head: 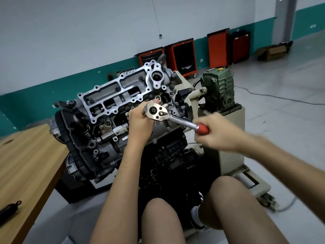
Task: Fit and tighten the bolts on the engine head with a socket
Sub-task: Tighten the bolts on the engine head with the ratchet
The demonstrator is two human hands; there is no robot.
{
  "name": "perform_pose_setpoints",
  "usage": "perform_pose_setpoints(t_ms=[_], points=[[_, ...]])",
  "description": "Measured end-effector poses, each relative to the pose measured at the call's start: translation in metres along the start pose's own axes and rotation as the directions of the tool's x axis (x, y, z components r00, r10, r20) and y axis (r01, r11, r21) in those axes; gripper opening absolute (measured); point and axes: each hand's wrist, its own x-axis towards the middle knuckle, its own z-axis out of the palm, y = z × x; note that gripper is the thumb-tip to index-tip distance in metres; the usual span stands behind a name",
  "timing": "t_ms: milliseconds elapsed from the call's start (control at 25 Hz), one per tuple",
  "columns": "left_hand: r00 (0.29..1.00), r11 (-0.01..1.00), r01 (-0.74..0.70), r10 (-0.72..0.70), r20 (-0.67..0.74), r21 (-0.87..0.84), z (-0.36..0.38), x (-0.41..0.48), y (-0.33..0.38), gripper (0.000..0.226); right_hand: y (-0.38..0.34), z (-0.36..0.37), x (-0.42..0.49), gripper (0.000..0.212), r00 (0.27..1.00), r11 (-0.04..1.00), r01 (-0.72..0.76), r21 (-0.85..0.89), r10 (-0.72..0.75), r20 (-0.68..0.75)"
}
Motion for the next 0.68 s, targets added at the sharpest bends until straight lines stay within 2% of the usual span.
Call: perform_pose_setpoints(t_ms=[80, 120, 200, 280, 320, 360, 480, 520, 600, 680], points=[[1.000, 1.000, 0.008, -0.008, -0.017, 0.008, 0.002, -0.001, 0.000, 0.029, -0.017, 0.054, -0.024, 0.034, 0.993, 0.952, -0.062, 0.300, 0.090, -0.080], [1.000, 1.000, 0.008, -0.008, -0.029, 0.018, 0.002, 0.000, 0.001, 0.028, -0.032, 0.079, -0.032, 0.036, 0.982, 0.880, -0.097, 0.464, 0.162, -0.101], [0.999, 1.000, 0.011, -0.011, -0.033, 0.002, 0.002, 0.000, 0.001, 0.039, -0.063, 0.118, -0.033, 0.030, 0.956, 0.704, -0.127, 0.699, 0.275, -0.104], [1.000, 1.000, 0.008, -0.008, -0.001, -0.009, 0.001, 0.000, 0.002, 0.050, -0.079, 0.134, -0.030, 0.024, 0.953, 0.608, -0.140, 0.781, 0.296, -0.059], [1.000, 1.000, 0.000, 0.000, 0.009, 0.009, 0.000, 0.000, 0.004, 0.054, -0.075, 0.127, -0.031, 0.027, 0.957, 0.642, -0.165, 0.749, 0.288, -0.037], [1.000, 1.000, -0.012, 0.012, 0.011, 0.025, 0.000, 0.000, 0.003, 0.056, -0.062, 0.111, -0.032, 0.032, 0.963, 0.724, -0.182, 0.665, 0.267, -0.027], [0.999, 0.999, -0.025, 0.024, 0.034, 0.031, -0.001, 0.003, 0.001, 0.054, -0.013, 0.030, -0.019, 0.037, 0.990, 0.964, -0.134, 0.229, 0.121, 0.071], [0.999, 0.999, -0.019, 0.017, 0.046, 0.038, -0.001, 0.005, 0.001, 0.052, -0.002, -0.001, -0.008, 0.035, 0.992, 0.994, -0.081, 0.072, 0.074, 0.097], [0.999, 0.999, -0.022, 0.021, 0.035, 0.042, 0.000, 0.006, 0.001, 0.050, 0.004, -0.045, 0.017, 0.029, 0.997, 0.982, 0.039, -0.185, -0.026, 0.069], [1.000, 1.000, -0.016, 0.016, -0.009, 0.007, 0.000, 0.003, -0.001, 0.044, 0.005, -0.051, 0.027, 0.026, 0.996, 0.957, 0.089, -0.276, -0.087, 0.022]])
